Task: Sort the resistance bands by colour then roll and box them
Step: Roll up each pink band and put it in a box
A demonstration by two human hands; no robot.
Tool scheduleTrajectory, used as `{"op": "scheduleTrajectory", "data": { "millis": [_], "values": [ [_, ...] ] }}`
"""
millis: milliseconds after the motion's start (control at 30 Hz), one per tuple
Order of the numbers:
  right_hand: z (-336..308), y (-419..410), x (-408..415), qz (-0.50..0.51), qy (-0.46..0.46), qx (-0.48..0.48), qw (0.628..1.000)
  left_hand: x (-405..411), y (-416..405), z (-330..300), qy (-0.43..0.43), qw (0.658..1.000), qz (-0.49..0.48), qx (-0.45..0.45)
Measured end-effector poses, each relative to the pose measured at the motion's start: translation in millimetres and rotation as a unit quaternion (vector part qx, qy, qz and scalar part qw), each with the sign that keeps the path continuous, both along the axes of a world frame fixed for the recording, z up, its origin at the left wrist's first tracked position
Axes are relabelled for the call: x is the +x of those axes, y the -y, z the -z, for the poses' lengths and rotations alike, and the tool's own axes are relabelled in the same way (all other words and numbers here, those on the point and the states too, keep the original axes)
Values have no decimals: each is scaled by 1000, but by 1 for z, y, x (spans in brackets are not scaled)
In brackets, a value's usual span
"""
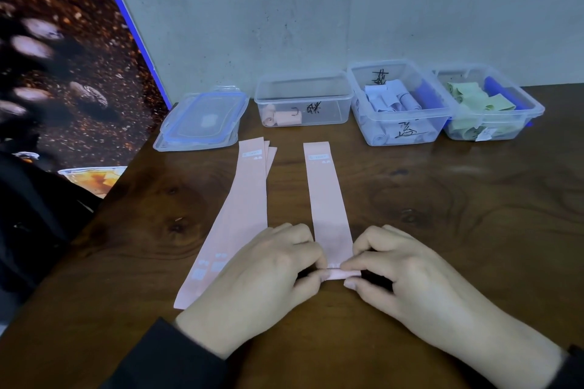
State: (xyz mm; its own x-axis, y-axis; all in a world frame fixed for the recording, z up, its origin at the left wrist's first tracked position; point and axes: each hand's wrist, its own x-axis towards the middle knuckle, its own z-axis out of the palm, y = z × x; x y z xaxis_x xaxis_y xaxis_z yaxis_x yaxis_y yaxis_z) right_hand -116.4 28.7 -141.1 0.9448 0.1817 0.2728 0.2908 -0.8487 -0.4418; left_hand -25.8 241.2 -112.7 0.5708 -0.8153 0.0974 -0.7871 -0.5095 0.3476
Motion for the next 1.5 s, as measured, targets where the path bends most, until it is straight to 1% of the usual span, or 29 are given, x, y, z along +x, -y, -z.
{"op": "scheduleTrajectory", "data": {
  "millis": [33, 133, 300, 467, 567, 700, 833, 1000, 1133, 1300, 1500],
  "values": [
    [2, 2, 2, 11, 3, 2, 1000, 1, 0, 1, 5, 1000, 0, -8],
    [6, 4, 3, 1, 19, 4, 1000, 1, 0, 6, 13, 1000, 7, -9],
    [7, 4, 2, -3, 12, 7, 1000, 3, 0, 8, 24, 1000, 7, -18],
    [2, 2, 1, 5, 5, 18, 1000, 3, 1, 9, 12, 1000, 2, -26],
    [2, 3, 2, 14, 12, 7, 1000, 2, 1, 9, 21, 1000, -7, -21],
    [4, 4, 4, 14, 11, 2, 1000, 3, 1, 8, 26, 999, -27, -37],
    [5, 4, 5, 23, 17, 0, 1000, 2, 3, 10, 17, 999, -29, -22],
    [5, 3, 4, 12, 26, -12, 1000, 1, 4, 12, 23, 999, -23, -26],
    [4, 3, 4, 19, 26, 9, 999, 2, 4, 14, 39, 998, -23, -32],
    [6, 5, 5, 25, 16, 8, 1000, 3, 5, 16, 54, 997, -31, -34],
    [8, 3, 10, 41, 28, 5, 999, 3, 5, 18, 68, 996, -43, -31]
  ]
}}
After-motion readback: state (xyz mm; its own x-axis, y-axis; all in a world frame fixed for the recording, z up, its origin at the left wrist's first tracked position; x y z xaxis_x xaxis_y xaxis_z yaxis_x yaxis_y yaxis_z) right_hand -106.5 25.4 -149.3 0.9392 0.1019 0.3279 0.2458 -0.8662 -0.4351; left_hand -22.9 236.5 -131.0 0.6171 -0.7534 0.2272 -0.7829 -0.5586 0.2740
